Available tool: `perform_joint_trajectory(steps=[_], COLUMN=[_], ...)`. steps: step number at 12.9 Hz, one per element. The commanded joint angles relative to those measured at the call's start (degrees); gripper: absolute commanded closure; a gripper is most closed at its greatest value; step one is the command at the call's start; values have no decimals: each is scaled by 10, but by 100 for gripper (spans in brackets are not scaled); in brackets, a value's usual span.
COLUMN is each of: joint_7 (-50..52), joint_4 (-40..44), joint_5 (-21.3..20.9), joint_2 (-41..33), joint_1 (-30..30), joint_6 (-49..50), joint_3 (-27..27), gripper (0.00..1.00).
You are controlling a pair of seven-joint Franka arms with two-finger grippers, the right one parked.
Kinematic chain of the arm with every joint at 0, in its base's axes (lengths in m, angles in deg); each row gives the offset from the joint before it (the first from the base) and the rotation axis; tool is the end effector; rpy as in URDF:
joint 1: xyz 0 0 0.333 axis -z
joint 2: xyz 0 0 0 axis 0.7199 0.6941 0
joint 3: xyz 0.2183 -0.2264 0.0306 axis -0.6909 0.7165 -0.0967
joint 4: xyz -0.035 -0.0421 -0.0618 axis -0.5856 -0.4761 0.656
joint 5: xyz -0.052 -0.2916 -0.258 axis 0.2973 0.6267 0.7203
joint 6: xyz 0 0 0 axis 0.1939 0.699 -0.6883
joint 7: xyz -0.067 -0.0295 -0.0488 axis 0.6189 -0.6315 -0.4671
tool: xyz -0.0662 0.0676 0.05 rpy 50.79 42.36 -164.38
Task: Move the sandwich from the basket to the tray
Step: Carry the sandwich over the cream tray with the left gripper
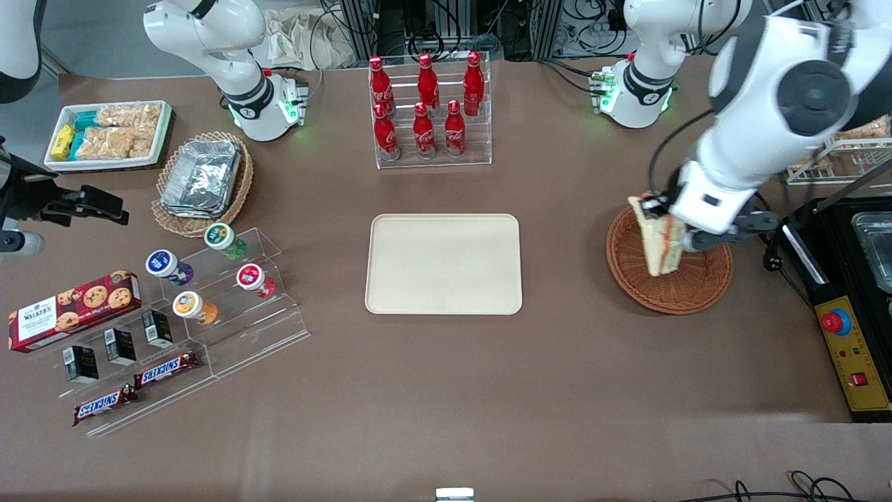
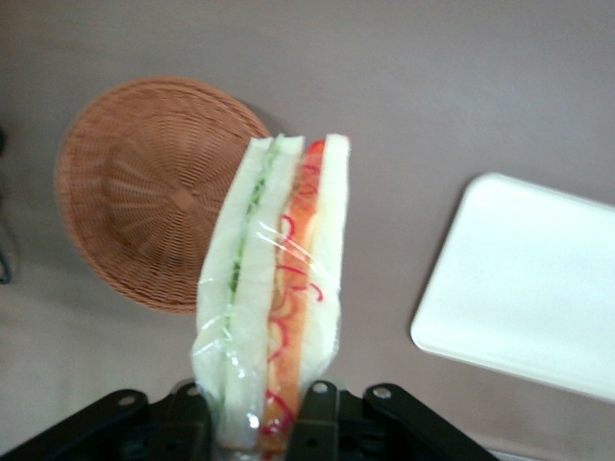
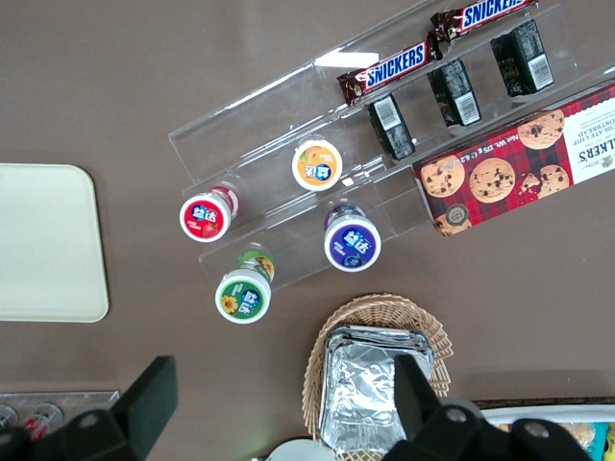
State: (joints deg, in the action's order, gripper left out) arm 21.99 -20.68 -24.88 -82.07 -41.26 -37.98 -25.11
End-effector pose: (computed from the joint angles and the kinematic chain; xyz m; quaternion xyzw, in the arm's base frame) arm 0.5228 -0.1996 0.5213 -0.9918 -0.1042 0.0714 0.0176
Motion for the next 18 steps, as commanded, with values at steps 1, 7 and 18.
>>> perform_joint_trajectory(steps=[1,7,18], joint_7=[25,96,238], joint_4=[11,8,13], joint_5=[-4,-58,-171], joint_2=[52,194,321], joint_1=[-4,70,134], joint_6=[-13,-119,-288], joint_3=[64,90,88], gripper=[100,100,100])
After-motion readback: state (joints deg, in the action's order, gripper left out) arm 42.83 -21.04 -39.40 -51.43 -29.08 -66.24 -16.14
